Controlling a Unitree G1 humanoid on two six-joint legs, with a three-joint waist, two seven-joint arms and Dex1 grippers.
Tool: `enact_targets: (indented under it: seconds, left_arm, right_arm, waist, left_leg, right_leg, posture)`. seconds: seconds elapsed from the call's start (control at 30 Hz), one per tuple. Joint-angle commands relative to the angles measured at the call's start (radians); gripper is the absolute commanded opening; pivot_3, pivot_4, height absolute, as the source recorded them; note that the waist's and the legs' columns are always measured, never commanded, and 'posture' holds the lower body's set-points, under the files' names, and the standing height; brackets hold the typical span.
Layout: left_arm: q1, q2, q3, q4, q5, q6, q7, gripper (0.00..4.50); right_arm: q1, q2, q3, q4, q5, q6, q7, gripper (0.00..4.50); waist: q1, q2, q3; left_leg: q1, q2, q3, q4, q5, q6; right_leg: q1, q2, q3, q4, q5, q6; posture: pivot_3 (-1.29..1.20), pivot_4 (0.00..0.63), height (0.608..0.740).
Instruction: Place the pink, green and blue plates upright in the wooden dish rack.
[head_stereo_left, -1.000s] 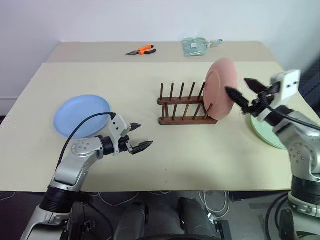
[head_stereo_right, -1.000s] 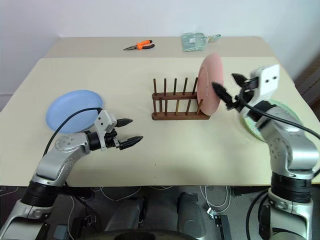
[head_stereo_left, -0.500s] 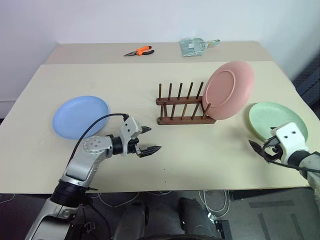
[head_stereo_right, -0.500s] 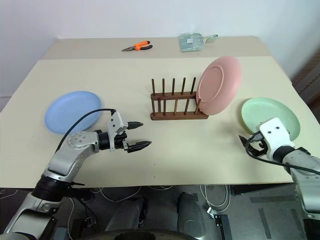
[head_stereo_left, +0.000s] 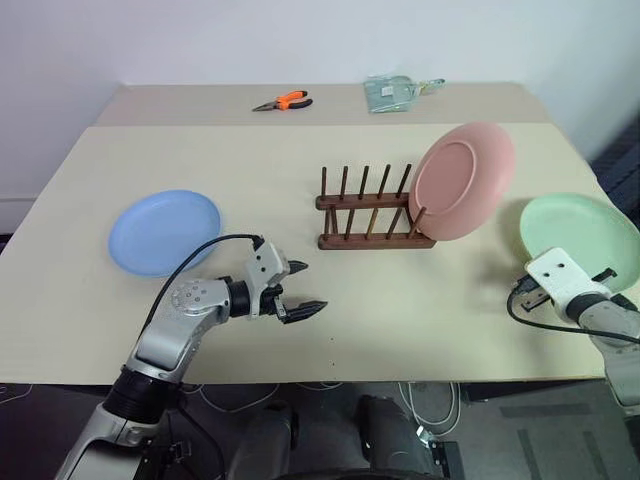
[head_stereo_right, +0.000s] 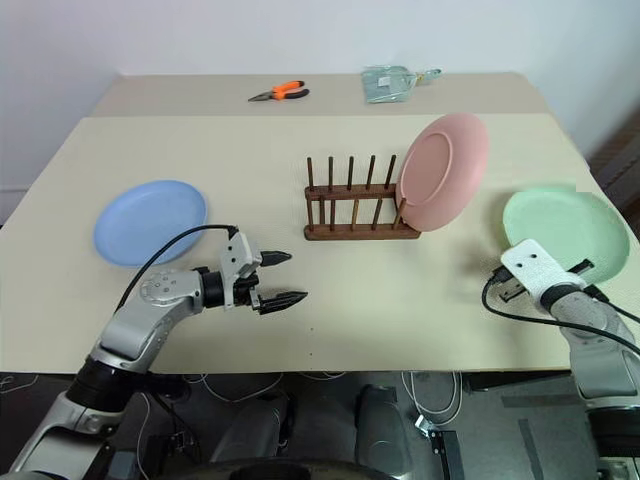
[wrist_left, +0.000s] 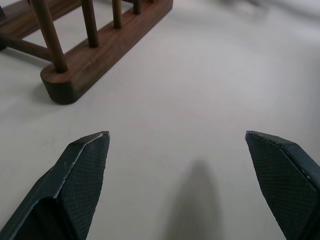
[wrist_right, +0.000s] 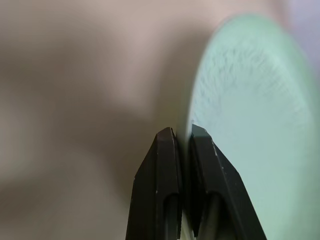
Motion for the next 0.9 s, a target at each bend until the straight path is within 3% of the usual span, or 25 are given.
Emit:
enact_targets:
  seconds: [0.03,0.23,0.4,0.47,0.57,0.9]
  left_arm:
    - [-0.002,0.007,0.025,-0.024,0.002,-0.007,0.006,4.50]
    - [-0.009,0.015,0.029,0.007,0.010,-0.024,0.003,4.50]
    - [-0.002,0.019,0.050,0.005,-0.002,-0.024,0.001,4.50]
    - [0.009,0.021,0.052,-0.004,-0.001,-0.032,-0.004,4.50]
    - [0.025,0.017,0.059,-0.023,-0.011,-0.039,-0.009,4.50]
    - [0.066,0.011,0.082,-0.093,-0.061,-0.032,-0.017,4.50]
  right_arm:
    - [-0.172,0.048,-0.187,-0.201,0.251,0.064,-0.011,0.05]
    - [-0.423,0.117,-0.322,-0.446,0.928,0.396,-0.005,0.05]
    - [-0.549,0.184,-0.219,-0.535,1.418,0.510,-0.171,0.05]
    - [-0.580,0.247,-0.128,-0.549,1.484,0.518,-0.256,0.05]
    - [-0.605,0.323,-0.017,-0.534,1.465,0.524,-0.368,0.05]
    - [-0.584,0.378,0.078,-0.433,1.387,0.538,-0.452,0.05]
  waist:
    - [-0.003,0.001,0.001]
    - [0.011,-0.001,0.001]
    - [0.020,0.000,0.001]
    - [0.020,0.000,0.001]
    - [0.018,0.000,0.001]
    - [0.023,0.000,0.001]
  left_leg:
    - [0.000,0.000,0.000,0.000,0.000,0.000]
    - [-0.001,0.001,-0.005,0.000,0.000,0.000]
    - [-0.002,0.002,-0.005,0.000,0.000,0.000]
    - [-0.002,0.002,-0.006,-0.001,0.000,0.000]
    - [-0.001,0.002,-0.005,-0.001,0.000,0.000]
    - [-0.002,0.000,-0.005,-0.002,0.000,0.000]
  right_leg:
    - [0.000,0.000,0.000,0.000,0.000,0.000]
    - [0.000,0.001,-0.003,0.001,0.002,-0.003]
    - [0.001,0.000,-0.003,-0.002,0.002,-0.003]
    - [0.000,0.000,-0.003,-0.002,0.002,-0.003]
    - [0.000,0.000,-0.003,-0.002,0.002,-0.004]
    - [-0.001,0.000,-0.003,-0.002,0.002,-0.004]
  posture:
    - [0.00,0.150,0.740]
    - [0.00,0.150,0.740]
    - [0.00,0.150,0.740]
    - [0.00,0.150,0.740]
    - [0.00,0.150,0.740]
    - [0.00,0.150,0.740]
